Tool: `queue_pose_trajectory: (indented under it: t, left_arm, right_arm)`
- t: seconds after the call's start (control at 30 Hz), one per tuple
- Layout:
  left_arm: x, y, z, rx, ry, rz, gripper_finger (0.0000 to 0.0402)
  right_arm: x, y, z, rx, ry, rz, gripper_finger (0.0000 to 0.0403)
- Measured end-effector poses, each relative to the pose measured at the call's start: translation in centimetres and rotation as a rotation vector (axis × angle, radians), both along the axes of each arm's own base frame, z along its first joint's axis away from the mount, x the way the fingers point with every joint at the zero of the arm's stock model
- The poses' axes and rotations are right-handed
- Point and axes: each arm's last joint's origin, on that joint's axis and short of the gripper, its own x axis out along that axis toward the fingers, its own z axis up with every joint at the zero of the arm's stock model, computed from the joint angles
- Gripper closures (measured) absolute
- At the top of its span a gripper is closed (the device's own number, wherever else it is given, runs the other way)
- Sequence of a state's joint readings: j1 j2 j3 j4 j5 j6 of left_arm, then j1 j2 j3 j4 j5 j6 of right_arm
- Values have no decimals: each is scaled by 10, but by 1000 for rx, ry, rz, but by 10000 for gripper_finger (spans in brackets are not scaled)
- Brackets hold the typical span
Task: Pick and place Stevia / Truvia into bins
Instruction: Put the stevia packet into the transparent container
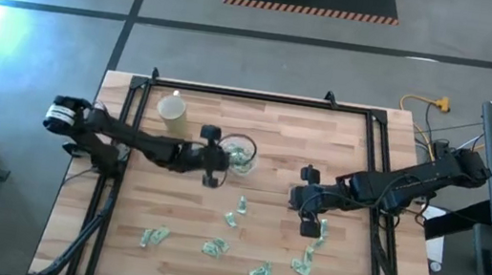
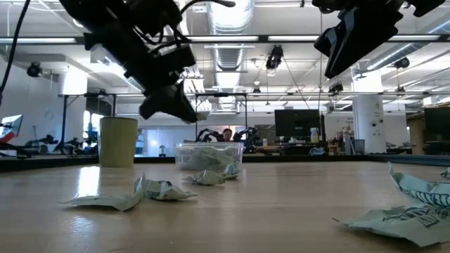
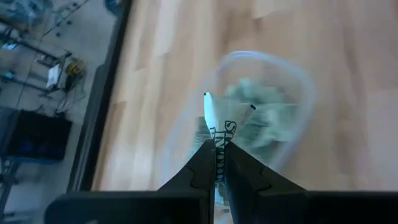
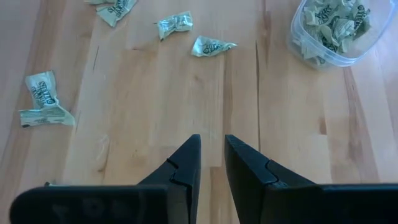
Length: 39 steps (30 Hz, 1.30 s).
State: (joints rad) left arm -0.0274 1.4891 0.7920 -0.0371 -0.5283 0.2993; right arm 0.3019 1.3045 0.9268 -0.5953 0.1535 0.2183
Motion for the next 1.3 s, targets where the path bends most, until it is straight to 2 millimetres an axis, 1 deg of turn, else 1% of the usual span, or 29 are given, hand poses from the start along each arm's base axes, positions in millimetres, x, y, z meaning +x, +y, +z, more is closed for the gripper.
queue_pose_trajectory:
  t: [0.2, 0.3, 0.47, 0.77, 0.87, 0.97, 1.13, 1.3]
  left_arm:
    - [0, 27, 2, -4, -31, 85, 393]
    - [0, 35, 2, -48, -34, 67, 393]
    - [4, 42, -5, -90, -46, 42, 393]
    - [17, 47, -28, -61, 16, 34, 391]
    - [20, 48, -31, -50, 9, 33, 375]
    - [21, 48, -31, -48, 3, 32, 349]
    - [21, 48, -27, -51, -13, 36, 302]
    - [20, 48, -25, -65, -23, 49, 275]
  right_arm:
    - [0, 0, 0, 0, -2, -1, 342]
    - [0, 0, 0, 0, -3, 0, 344]
    - [0, 0, 0, -1, -3, -1, 341]
    - [1, 0, 1, -6, -10, 7, 346]
    - [1, 0, 1, -6, -11, 8, 343]
    - [1, 0, 1, -6, -12, 8, 342]
    - [1, 0, 1, -5, -15, 8, 345]
    - [0, 1, -2, 9, -10, -8, 346]
